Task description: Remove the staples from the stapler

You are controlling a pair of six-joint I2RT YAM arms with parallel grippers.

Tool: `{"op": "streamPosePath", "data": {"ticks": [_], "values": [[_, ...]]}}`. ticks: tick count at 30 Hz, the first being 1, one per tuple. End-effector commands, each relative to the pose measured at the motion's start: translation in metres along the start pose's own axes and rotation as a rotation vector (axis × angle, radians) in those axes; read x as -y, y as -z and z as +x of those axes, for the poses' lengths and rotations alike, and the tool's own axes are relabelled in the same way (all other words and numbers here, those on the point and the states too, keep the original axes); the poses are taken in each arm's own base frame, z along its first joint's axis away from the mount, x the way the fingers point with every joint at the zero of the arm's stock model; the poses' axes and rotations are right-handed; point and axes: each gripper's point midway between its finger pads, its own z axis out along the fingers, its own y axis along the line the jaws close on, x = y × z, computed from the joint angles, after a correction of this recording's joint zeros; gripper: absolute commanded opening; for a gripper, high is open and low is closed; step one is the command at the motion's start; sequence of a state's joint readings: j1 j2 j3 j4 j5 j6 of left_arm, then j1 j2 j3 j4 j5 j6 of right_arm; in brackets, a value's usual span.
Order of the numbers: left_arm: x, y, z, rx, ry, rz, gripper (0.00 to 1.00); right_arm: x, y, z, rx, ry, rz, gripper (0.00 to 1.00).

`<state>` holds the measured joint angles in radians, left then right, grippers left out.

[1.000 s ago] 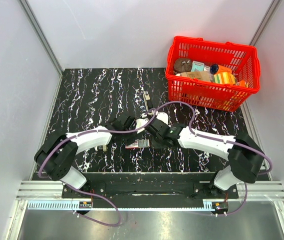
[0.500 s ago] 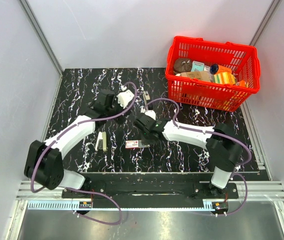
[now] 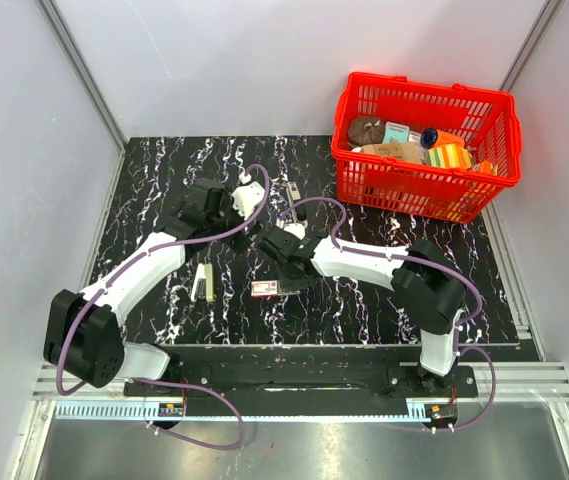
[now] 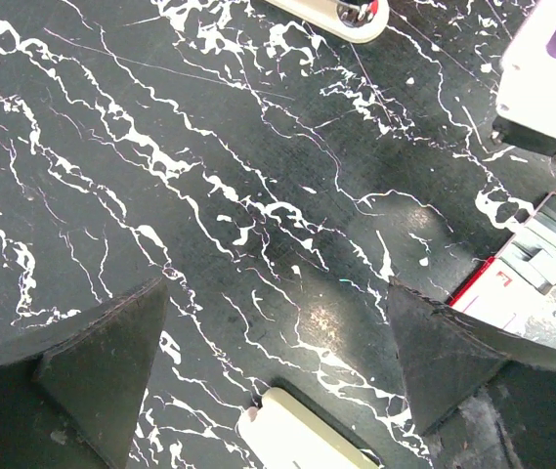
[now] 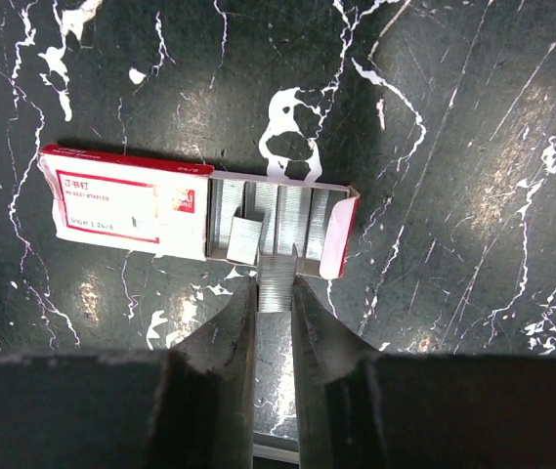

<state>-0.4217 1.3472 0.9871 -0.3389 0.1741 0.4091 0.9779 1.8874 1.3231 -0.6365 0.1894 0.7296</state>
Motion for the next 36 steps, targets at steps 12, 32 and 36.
{"op": "streamPosePath", "data": {"ticks": [12, 32, 36], "values": [[0.0006, 0.0079, -0.0137, 0.057, 0.013, 0.006, 0.99, -0.0009, 0.0054, -0.0029, -0.024, 0.004, 0.026, 0.03], [0.0051, 0.0095, -0.0156, 0.069, 0.017, 0.026, 0.99, -0.002, 0.0004, -0.0018, -0.044, 0.016, 0.039, 0.17], [0.0059, 0.0102, -0.0149, 0.07, 0.016, 0.027, 0.99, -0.002, 0.0005, -0.0014, -0.046, 0.015, 0.04, 0.21]]}}
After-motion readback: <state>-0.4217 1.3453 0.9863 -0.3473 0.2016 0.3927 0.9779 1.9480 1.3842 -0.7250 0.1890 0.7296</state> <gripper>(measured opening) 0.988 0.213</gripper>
